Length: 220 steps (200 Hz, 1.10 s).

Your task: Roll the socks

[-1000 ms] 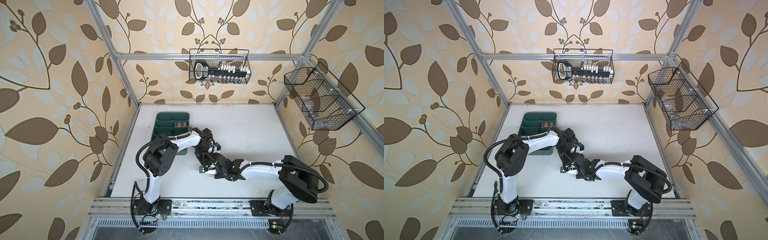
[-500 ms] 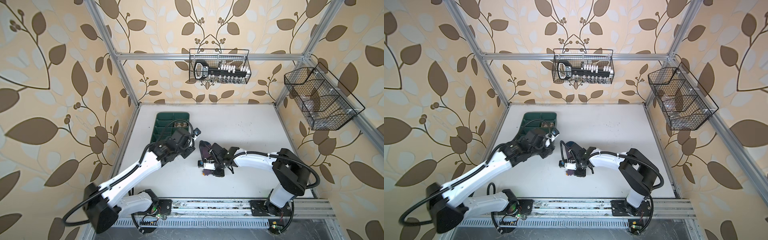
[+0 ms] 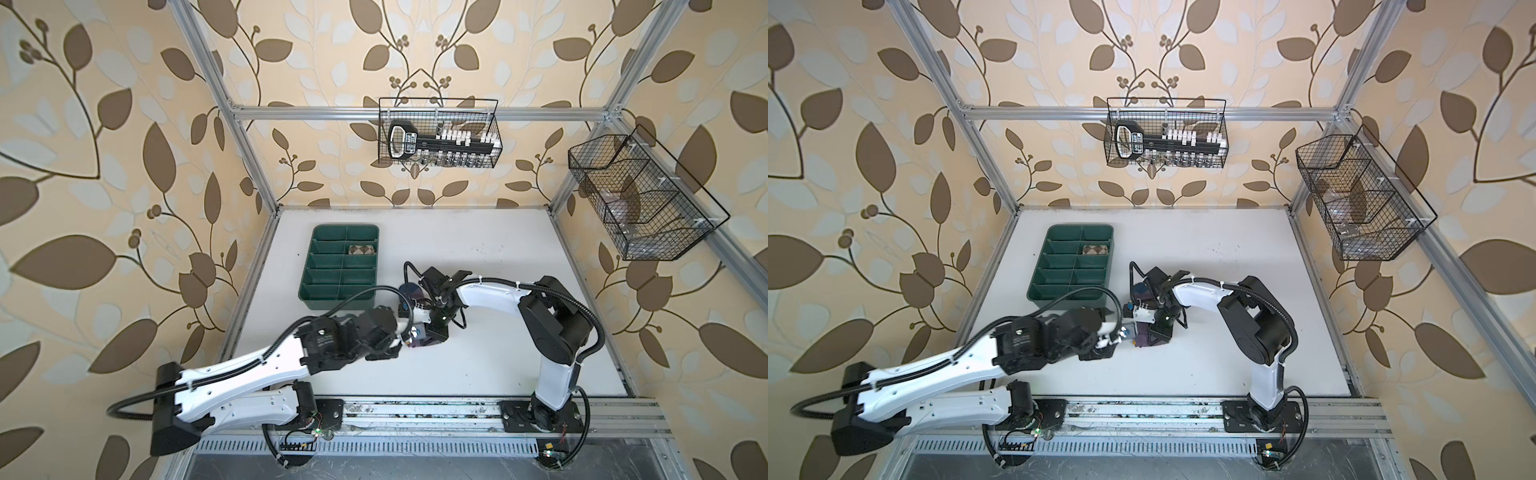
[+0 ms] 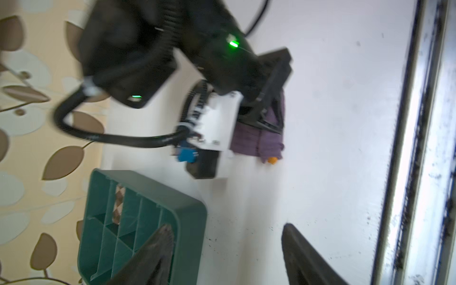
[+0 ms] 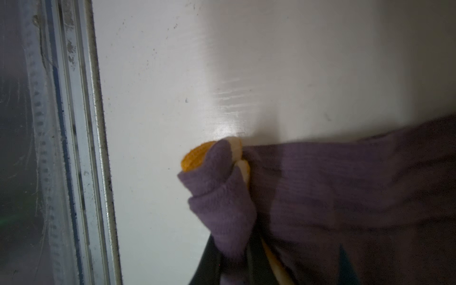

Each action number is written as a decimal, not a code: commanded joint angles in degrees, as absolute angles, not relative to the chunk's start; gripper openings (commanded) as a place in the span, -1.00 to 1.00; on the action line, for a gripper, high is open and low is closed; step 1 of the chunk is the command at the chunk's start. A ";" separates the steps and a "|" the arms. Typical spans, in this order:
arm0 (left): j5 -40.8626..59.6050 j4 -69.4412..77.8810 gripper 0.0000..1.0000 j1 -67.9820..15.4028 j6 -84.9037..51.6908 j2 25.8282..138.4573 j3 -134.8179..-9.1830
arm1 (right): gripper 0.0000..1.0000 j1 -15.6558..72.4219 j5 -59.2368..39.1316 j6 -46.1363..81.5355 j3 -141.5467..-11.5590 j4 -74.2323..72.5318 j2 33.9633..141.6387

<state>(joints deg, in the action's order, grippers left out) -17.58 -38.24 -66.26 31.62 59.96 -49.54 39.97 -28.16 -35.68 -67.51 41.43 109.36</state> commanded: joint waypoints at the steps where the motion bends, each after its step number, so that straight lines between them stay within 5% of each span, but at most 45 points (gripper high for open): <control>1: -24.15 -33.62 0.44 -69.36 32.75 67.68 -48.08 | -0.71 38.35 -18.91 -38.65 -66.44 44.27 114.77; 98: -24.59 -10.18 0.36 -67.79 28.57 94.78 -48.08 | -0.65 37.34 -21.97 -39.11 -65.83 42.63 114.11; 120: -25.70 -9.44 0.11 -66.17 27.31 97.01 -48.31 | -0.64 37.30 -22.92 -39.11 -65.35 42.51 112.92; 148: -25.72 -10.88 -0.56 -64.85 26.94 98.60 -49.22 | -0.64 36.99 -24.89 -37.21 -63.93 41.80 108.90; 169: -25.43 -13.14 -0.85 -63.50 26.72 98.84 -50.35 | -0.58 36.97 -25.59 -35.93 -61.74 40.43 103.44; 220: -18.35 -18.81 -0.97 -60.88 29.51 96.25 -51.62 | -0.07 33.53 -18.83 -31.28 -57.38 39.10 90.74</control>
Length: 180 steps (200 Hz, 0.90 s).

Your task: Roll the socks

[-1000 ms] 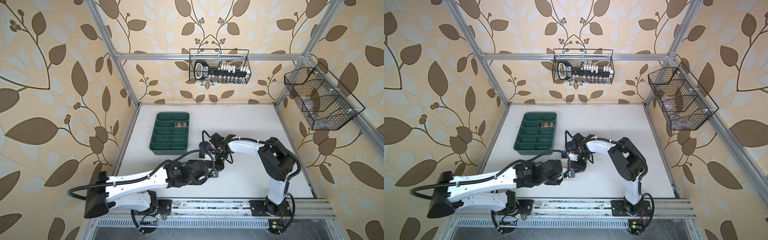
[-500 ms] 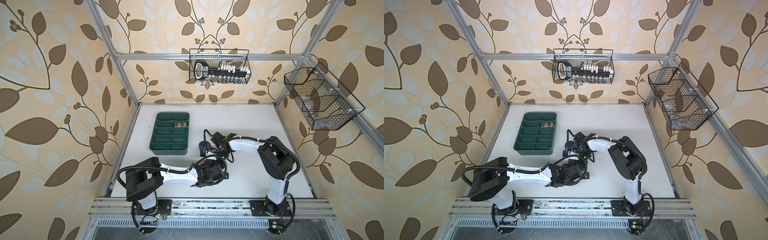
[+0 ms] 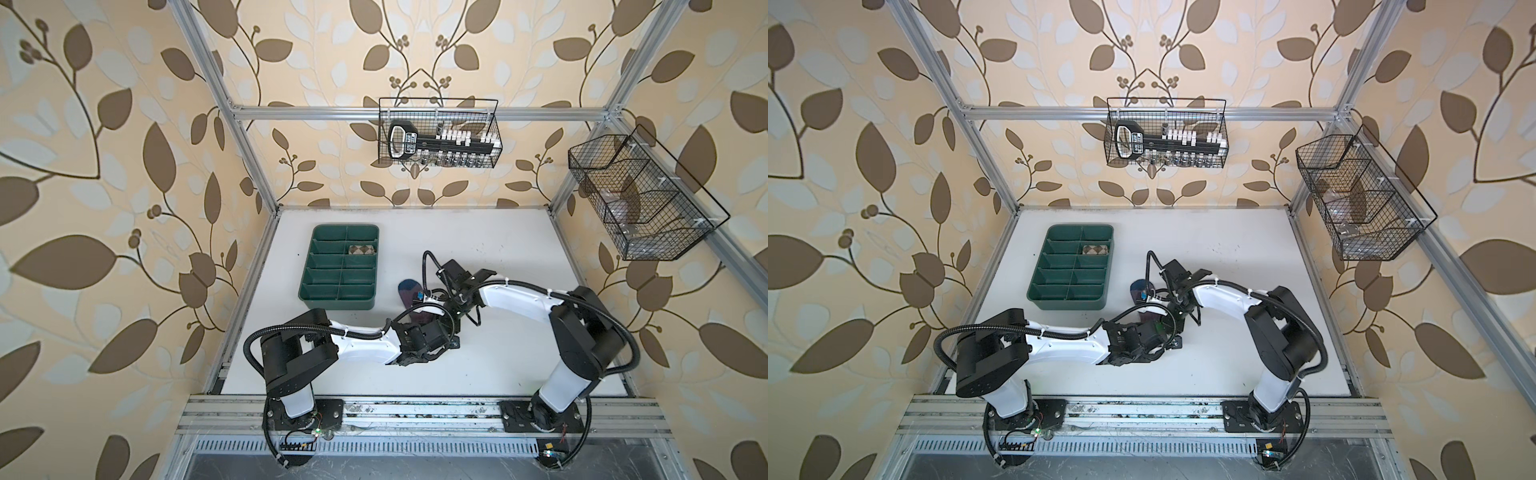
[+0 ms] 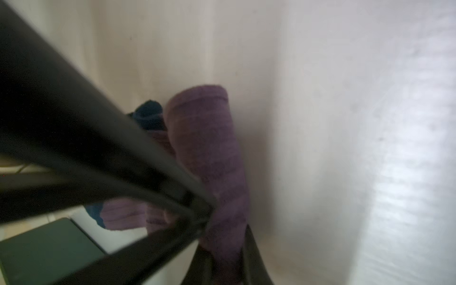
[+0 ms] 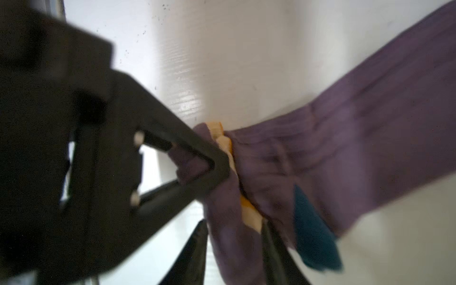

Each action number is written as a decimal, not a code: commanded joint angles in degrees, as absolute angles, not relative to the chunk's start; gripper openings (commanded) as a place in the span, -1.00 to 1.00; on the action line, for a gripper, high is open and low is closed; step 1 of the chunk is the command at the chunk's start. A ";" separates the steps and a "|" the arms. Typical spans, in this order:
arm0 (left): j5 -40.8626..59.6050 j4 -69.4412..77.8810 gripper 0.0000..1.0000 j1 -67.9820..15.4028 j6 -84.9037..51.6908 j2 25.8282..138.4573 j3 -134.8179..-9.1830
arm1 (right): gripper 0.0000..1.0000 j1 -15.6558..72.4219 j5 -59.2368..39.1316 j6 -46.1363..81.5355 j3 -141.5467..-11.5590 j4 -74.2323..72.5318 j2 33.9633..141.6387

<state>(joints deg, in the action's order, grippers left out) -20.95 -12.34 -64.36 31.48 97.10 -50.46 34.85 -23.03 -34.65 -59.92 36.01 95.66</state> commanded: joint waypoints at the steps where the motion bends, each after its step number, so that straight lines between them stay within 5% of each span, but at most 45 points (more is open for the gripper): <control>1: -18.23 -19.07 -0.97 -60.89 29.61 96.25 -51.65 | -0.07 33.33 -18.56 -31.11 -57.30 39.02 90.50; 72: 5.78 -37.28 -0.92 -53.22 31.77 101.35 -62.45 | 0.10 16.90 1.71 -9.34 -47.11 12.72 64.13; 96: 13.55 -43.44 -0.93 -49.52 31.69 106.70 -67.94 | 0.25 13.03 -6.32 -1.56 -37.28 -3.61 49.91; 114: 17.44 -46.10 -0.92 -47.77 31.93 109.36 -70.26 | 0.20 12.61 -18.43 -7.45 -29.76 -12.30 41.65; 139: 19.08 -47.79 -0.92 -46.12 31.69 111.98 -72.44 | 0.10 20.34 -18.68 -19.77 -28.65 -5.47 38.81; 180: 20.52 -48.30 -0.90 -43.70 30.73 112.61 -73.78 | 0.20 50.82 11.53 -42.58 -27.77 3.35 46.43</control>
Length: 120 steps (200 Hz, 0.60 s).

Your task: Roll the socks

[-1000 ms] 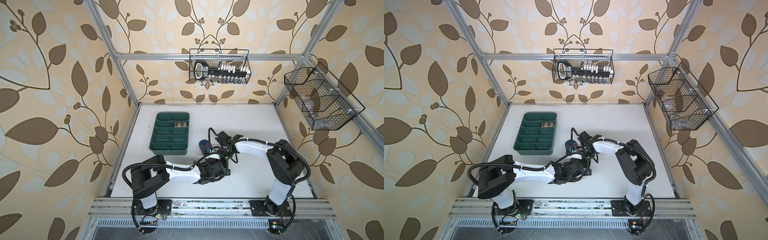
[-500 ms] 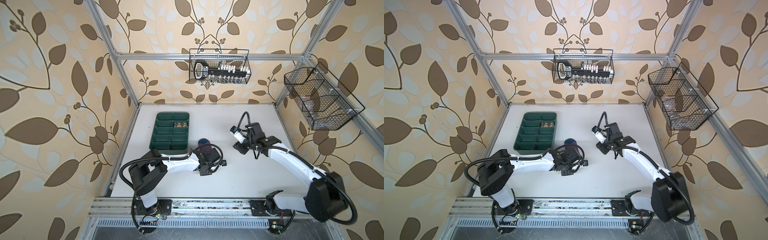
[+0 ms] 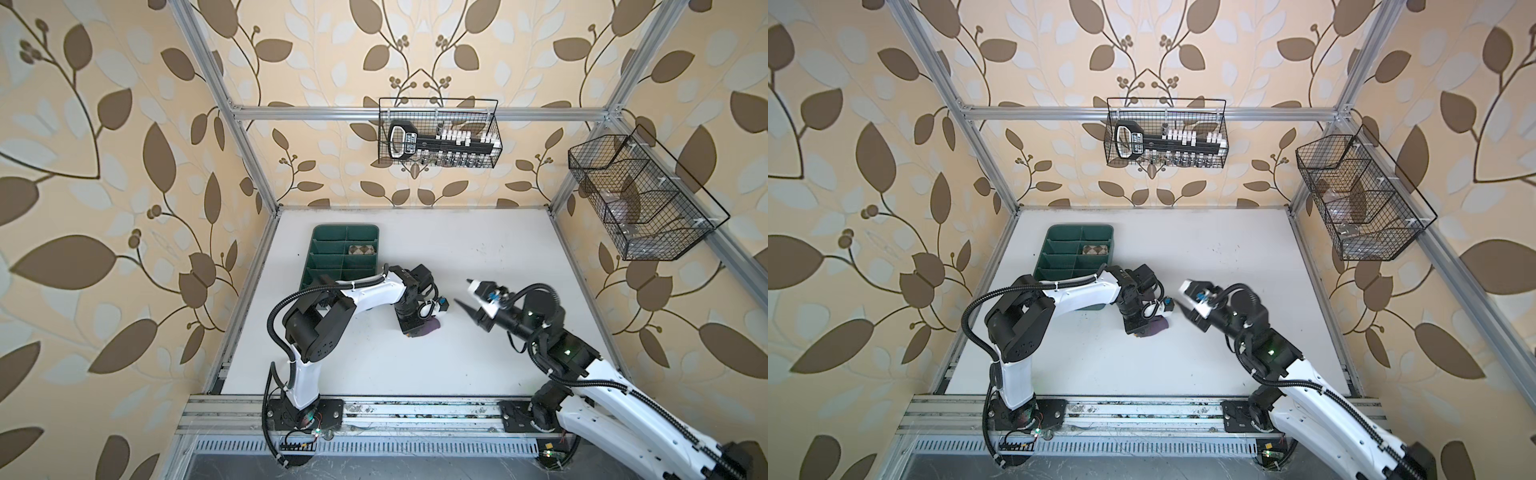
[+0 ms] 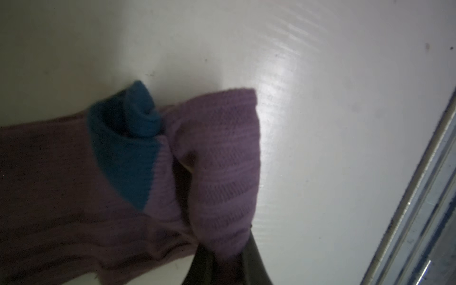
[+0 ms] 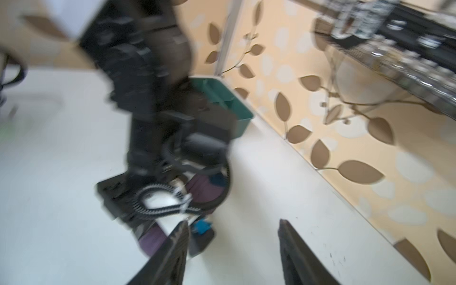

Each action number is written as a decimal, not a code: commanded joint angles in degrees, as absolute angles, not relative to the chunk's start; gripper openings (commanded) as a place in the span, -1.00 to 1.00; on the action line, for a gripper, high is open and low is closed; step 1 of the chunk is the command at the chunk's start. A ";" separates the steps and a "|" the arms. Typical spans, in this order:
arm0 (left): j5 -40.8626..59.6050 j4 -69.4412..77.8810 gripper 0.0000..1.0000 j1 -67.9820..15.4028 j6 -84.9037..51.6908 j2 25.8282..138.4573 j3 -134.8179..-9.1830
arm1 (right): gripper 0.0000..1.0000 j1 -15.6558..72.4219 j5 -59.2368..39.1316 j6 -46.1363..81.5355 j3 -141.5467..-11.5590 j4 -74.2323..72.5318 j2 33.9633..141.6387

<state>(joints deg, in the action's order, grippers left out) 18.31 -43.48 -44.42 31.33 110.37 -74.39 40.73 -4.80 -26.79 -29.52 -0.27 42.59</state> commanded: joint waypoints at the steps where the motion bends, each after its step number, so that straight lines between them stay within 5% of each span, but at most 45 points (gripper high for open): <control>1: 20.50 -48.28 -0.90 -43.64 30.75 112.60 -73.76 | 0.20 51.25 11.96 -42.96 -27.60 3.17 46.73; 28: 20.66 -48.21 -0.89 -43.24 30.59 112.50 -73.87 | 0.20 57.24 15.62 -50.44 -23.39 -4.42 55.15; 76: 20.72 -48.43 -0.89 -43.15 30.51 113.02 -74.26 | 0.21 57.74 17.66 -53.73 -24.61 -17.56 76.90; 120: 20.92 -48.60 -0.88 -42.99 30.74 113.00 -74.29 | 0.21 56.97 15.97 -55.50 -28.02 -25.63 86.14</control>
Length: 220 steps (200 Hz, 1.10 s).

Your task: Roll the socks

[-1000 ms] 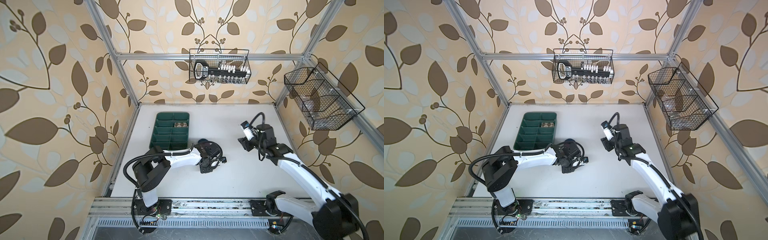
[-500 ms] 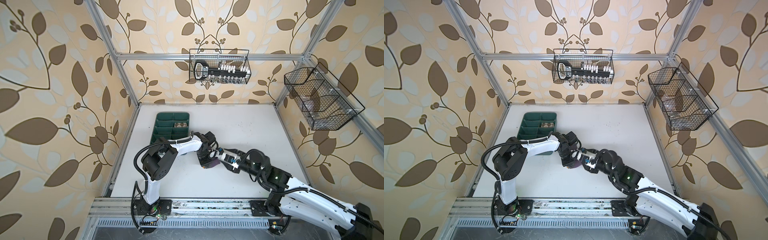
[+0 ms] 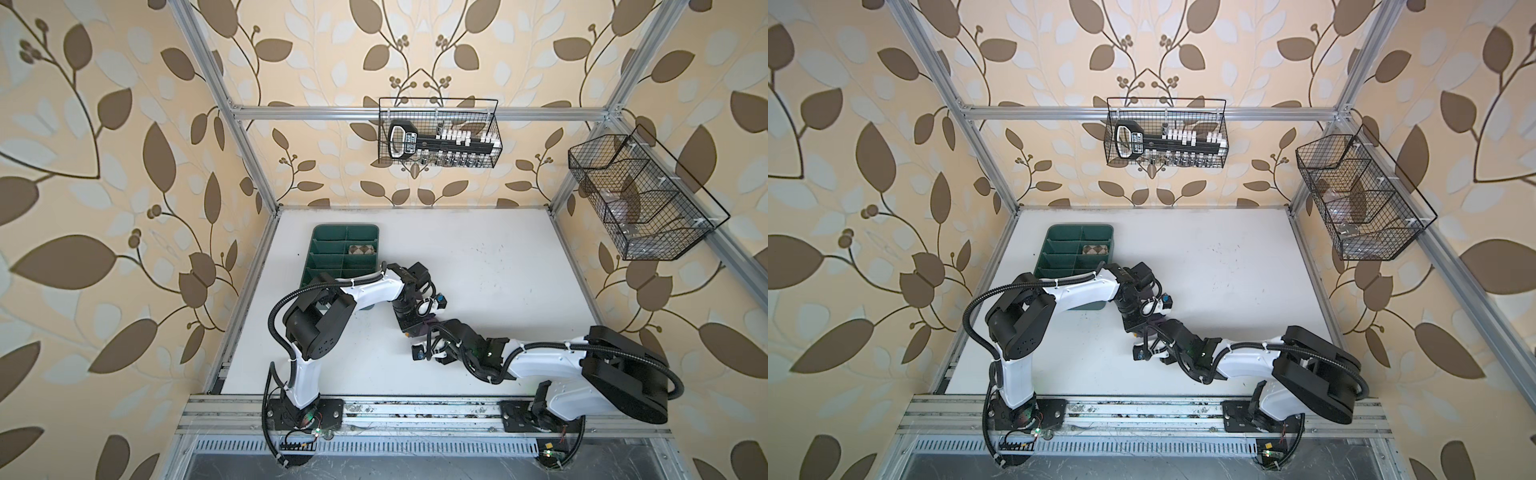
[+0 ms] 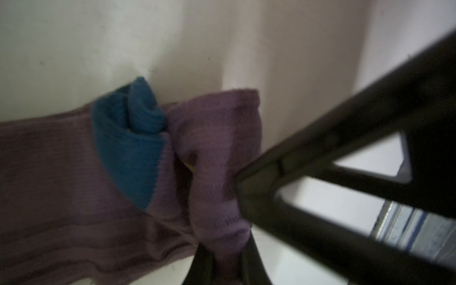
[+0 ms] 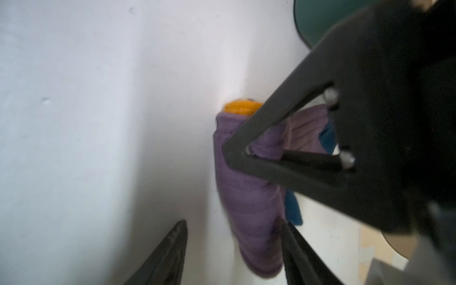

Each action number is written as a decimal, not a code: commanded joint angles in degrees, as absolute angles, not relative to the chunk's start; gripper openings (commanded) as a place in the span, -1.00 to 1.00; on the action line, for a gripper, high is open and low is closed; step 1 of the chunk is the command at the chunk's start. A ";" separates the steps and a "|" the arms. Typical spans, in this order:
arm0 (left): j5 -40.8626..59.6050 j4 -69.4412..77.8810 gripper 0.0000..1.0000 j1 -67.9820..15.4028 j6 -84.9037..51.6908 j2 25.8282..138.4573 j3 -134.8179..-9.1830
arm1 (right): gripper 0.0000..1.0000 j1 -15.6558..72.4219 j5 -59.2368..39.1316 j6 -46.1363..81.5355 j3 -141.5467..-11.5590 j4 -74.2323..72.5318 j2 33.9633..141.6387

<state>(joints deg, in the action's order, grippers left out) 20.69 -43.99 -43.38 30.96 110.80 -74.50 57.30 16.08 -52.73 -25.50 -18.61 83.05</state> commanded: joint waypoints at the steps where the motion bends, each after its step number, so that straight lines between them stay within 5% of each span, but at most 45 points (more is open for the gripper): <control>1: 20.92 -48.60 -0.88 -42.98 30.75 113.01 -74.28 | 0.21 56.96 15.98 -55.52 -28.07 -25.78 86.27; 30: 21.01 -48.76 -0.88 -42.91 30.53 113.20 -74.44 | 0.11 56.12 14.91 -56.83 -29.68 -25.86 90.03; 61: 20.53 -48.11 -0.86 -42.89 30.18 112.52 -74.15 | -0.46 55.94 14.57 -56.19 -31.93 -19.99 92.70; 107: 18.36 -46.35 -0.29 -42.89 27.93 106.54 -73.47 | -0.86 55.50 10.11 -49.64 -35.46 -1.00 90.97; 128: 17.47 -45.96 -0.03 -42.89 26.58 101.93 -72.93 | -0.95 55.28 7.75 -45.15 -37.78 9.44 89.55; 154: 12.55 -45.50 0.08 -42.89 23.50 95.47 -71.57 | -0.96 56.60 6.01 -39.03 -41.04 20.23 88.63; 189: -9.63 -39.81 0.21 -42.81 16.32 83.06 -65.89 | -0.96 56.69 -0.77 -34.31 -45.44 30.25 88.82; 192: -11.70 -39.10 0.36 -42.80 16.12 81.04 -65.24 | -0.95 56.57 -1.55 -34.24 -45.70 30.83 88.82; 195: -13.68 -38.40 0.81 -42.80 16.01 79.27 -64.50 | -0.95 56.45 -2.18 -34.20 -45.88 31.31 88.85; 197: -15.00 -37.88 0.94 -42.80 16.00 78.29 -64.18 | -0.95 56.39 -2.68 -34.15 -46.01 31.56 88.88; 220: -20.97 -31.86 0.98 -42.61 17.78 65.59 -58.76 | -0.93 54.99 -8.10 -34.47 -47.54 34.30 90.29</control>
